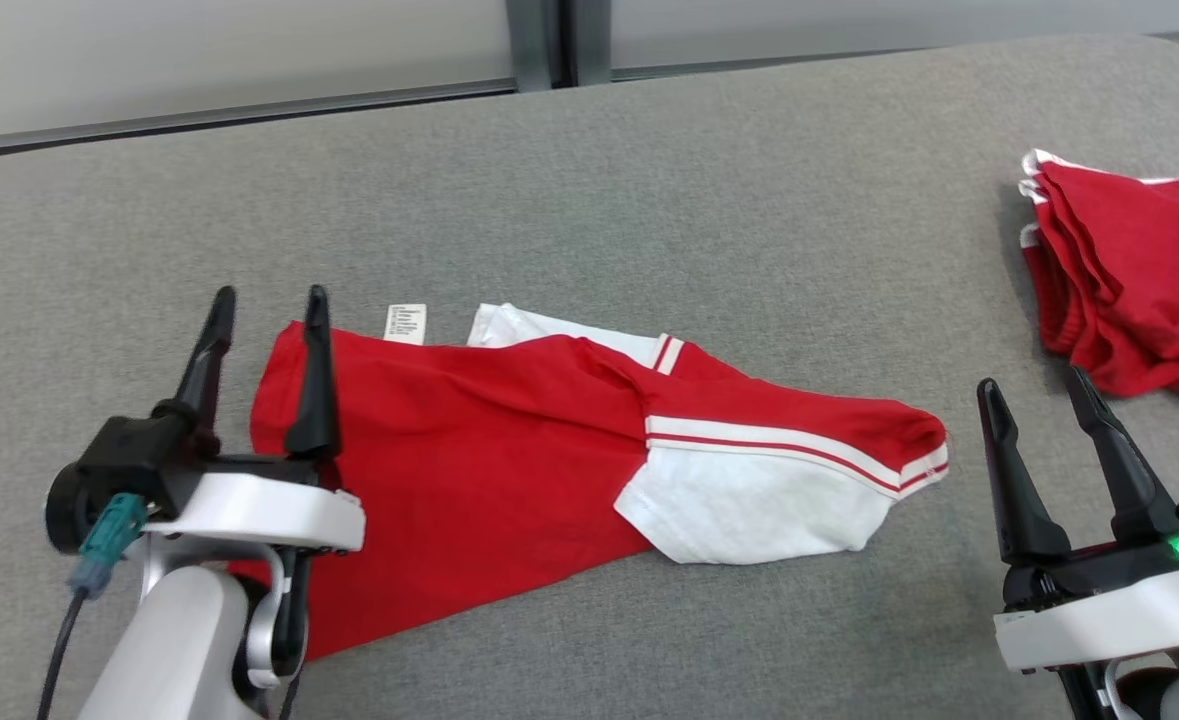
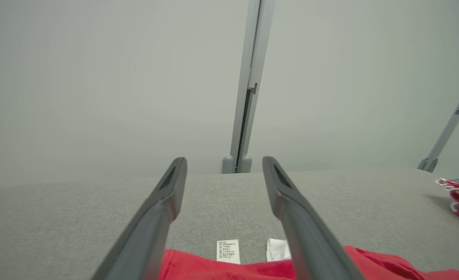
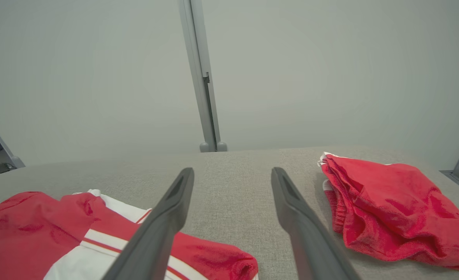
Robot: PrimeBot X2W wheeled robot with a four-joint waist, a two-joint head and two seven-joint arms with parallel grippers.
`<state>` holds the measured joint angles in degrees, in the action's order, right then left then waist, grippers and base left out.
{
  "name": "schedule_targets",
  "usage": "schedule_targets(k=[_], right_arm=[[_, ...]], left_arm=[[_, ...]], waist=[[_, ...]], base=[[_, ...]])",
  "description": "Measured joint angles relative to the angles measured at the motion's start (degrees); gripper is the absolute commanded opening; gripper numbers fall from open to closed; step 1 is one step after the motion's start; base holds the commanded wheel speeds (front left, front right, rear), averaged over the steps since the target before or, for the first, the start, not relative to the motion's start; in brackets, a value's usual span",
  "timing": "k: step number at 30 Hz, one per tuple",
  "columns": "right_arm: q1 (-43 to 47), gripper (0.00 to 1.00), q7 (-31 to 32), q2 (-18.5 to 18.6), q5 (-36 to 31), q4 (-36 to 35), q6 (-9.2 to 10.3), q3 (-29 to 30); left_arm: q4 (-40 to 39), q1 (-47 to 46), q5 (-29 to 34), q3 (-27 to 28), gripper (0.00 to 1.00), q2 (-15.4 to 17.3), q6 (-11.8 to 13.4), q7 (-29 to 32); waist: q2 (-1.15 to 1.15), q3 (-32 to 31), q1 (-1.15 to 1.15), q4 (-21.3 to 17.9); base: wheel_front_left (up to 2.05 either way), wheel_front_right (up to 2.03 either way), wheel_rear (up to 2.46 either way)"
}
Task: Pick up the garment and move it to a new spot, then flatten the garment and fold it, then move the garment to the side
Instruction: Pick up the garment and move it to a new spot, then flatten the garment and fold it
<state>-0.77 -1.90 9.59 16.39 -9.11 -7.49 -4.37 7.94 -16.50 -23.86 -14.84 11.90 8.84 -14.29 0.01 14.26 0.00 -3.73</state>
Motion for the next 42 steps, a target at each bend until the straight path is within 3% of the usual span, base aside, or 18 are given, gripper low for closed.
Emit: schedule_targets(k=[5,11,18,30,42], right_arm=[[1.4,1.0,1.35,0.18,-0.35,-1.08,0.0,0.99],[3.2,1.0,2.52,0.6,-0.4,-1.19,0.0,0.98],[5.63,1.0,3.49,1.13,-0.4,-0.78,0.0,0.9],[10.67,1.0,5.42,1.19,-0.51,-0.94,0.0,1.66],[11.02,1.0,5.5,0.58,-0.58,-1.49,0.0,1.88]], left_arm=[[-0.74,4.44,-0.98,3.79,1.0,2.22,0.66,-0.45],[-2.11,9.71,-2.2,4.35,1.0,4.52,-2.34,-0.51],[-3.71,13.27,-2.19,3.23,1.0,6.1,-2.97,0.47],[-8.01,18.97,-0.82,1.41,1.0,7.27,-0.69,3.87],[-11.02,19.92,-0.38,0.63,1.0,7.65,0.8,6.09]], waist=[[0.0,-2.33,0.0,3.01],[0.0,-5.37,0.0,4.56],[0.0,-8.3,0.0,4.67],[0.0,-13.74,0.0,4.33],[0.0,-13.55,0.0,4.34]], base=[[0.0,0.0,0.0],[0.0,0.0,0.0],[0.0,0.0,0.0],[0.0,0.0,0.0],[0.0,0.0,0.0]])
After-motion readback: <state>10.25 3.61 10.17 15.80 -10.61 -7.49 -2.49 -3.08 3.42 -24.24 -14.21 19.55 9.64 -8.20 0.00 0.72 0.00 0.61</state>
